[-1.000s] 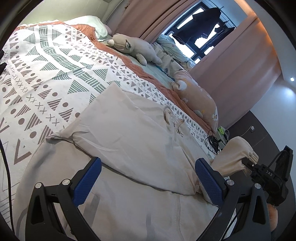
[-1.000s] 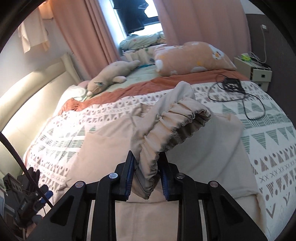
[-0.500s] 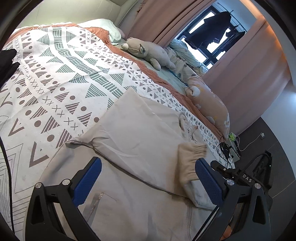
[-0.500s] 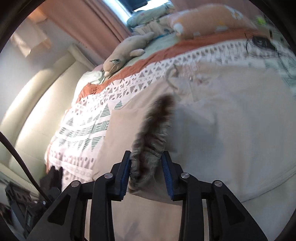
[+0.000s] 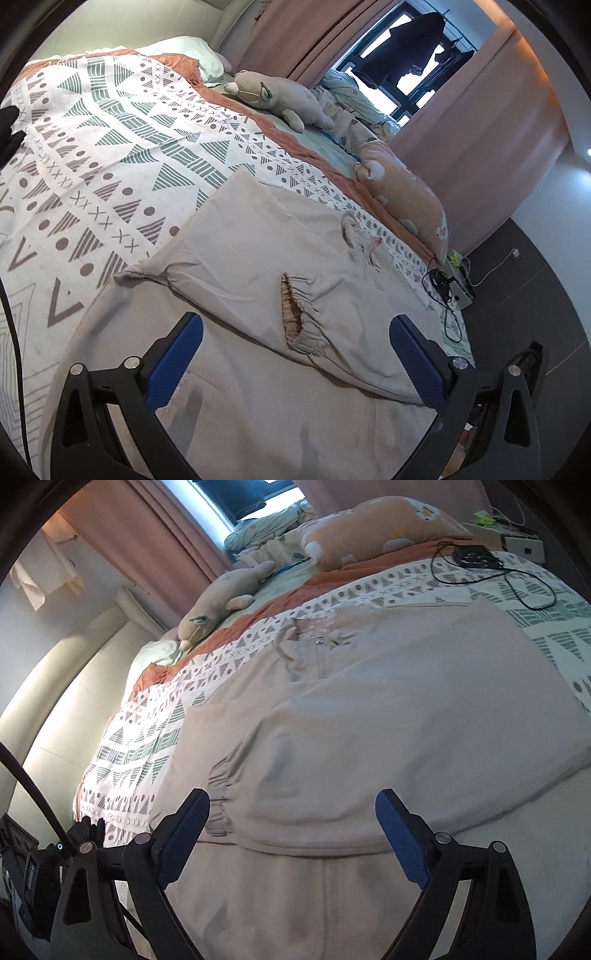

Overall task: Fold large clothes
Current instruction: 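Grasp the elastic sleeve cuff with the right tool and lay it across the body, then withdraw both tools upward from the lengthwise-folded jacket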

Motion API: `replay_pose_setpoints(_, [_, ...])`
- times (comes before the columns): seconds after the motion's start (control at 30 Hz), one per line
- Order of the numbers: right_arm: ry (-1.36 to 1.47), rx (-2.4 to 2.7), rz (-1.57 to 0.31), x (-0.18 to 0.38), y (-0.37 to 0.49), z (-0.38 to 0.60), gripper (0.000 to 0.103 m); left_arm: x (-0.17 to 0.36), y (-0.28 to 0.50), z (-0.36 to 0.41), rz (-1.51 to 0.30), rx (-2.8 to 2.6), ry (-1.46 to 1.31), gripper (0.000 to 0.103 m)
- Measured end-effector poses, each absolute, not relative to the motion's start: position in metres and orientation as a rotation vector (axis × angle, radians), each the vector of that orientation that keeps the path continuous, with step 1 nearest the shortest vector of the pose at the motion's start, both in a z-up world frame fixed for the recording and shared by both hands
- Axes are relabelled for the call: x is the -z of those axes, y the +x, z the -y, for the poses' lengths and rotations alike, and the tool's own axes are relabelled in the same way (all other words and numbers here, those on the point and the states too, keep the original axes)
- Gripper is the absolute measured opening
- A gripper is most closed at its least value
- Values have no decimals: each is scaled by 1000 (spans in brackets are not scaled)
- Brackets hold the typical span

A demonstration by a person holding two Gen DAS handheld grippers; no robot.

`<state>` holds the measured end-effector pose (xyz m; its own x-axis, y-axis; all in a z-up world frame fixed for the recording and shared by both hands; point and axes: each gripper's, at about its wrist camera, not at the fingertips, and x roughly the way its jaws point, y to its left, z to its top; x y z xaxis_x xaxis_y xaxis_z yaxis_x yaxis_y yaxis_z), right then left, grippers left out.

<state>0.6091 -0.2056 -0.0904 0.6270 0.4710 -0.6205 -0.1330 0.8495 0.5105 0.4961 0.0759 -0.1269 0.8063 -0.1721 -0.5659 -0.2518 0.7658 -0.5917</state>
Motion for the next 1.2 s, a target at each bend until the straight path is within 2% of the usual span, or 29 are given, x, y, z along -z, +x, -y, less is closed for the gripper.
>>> replay_pose_setpoints(0.37, [480,-164,-773,60,481,307,91,106,407,-64,-619,-92,-632,103])
replay_pose_setpoints(0.5, [494,-137,-747,53,436,328,91,103,383,-53,-687,-119,-513,103])
replay_pose_setpoints(0.77, [503,-39,-713,47,356,355,91,93,332,-54,-770,-156,-473,103])
replay_pose_setpoints(1.2, [525,-5,-644,39,242,393,91,65,264,-52,-760,-148,-443,103])
